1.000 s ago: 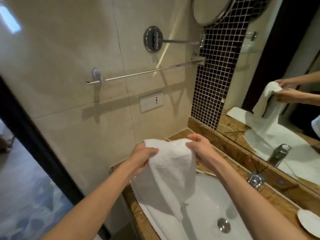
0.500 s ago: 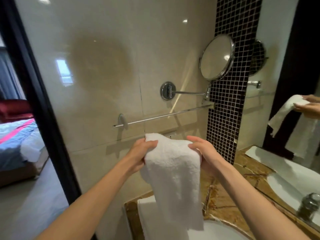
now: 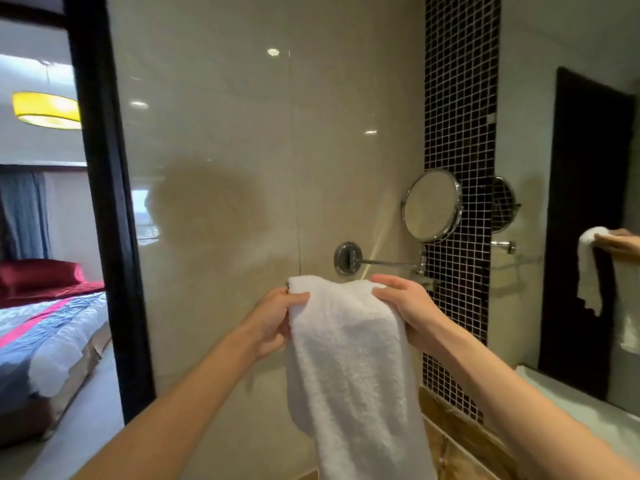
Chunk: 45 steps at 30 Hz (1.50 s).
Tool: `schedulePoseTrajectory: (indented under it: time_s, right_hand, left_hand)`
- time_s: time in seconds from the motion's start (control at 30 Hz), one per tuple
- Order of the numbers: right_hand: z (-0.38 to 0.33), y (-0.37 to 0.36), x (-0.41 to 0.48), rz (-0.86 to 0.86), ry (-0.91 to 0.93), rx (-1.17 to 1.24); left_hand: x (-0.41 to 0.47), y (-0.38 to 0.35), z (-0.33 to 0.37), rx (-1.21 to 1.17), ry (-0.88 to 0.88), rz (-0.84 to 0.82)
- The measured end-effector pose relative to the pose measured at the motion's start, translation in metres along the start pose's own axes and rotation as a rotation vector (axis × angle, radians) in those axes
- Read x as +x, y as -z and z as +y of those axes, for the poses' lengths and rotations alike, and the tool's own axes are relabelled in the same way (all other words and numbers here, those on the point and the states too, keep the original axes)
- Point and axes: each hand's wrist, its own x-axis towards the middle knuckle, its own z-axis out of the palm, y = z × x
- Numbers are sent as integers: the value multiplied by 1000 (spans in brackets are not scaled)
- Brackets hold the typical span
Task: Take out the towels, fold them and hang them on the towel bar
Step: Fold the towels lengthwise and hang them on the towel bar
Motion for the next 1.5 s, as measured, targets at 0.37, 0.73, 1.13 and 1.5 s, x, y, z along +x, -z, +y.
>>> schedulePoseTrajectory:
  time_s: [0.37,0.73,1.13,1.5]
  right_hand:
    - [-118,-47,20,62,253,-124]
    - [-154,-73,53,142,310,-327]
    - [-140,-63,122,171,380,-356]
    - [-92,-44,199,72,291,-356]
  left_hand:
    - [0,-3,114,-112,-215,-99]
    - [24,0,144,-155,-211,-7]
    - [86,6,139,-138,-248,-16]
    - [160,20,106,-130,-187,94]
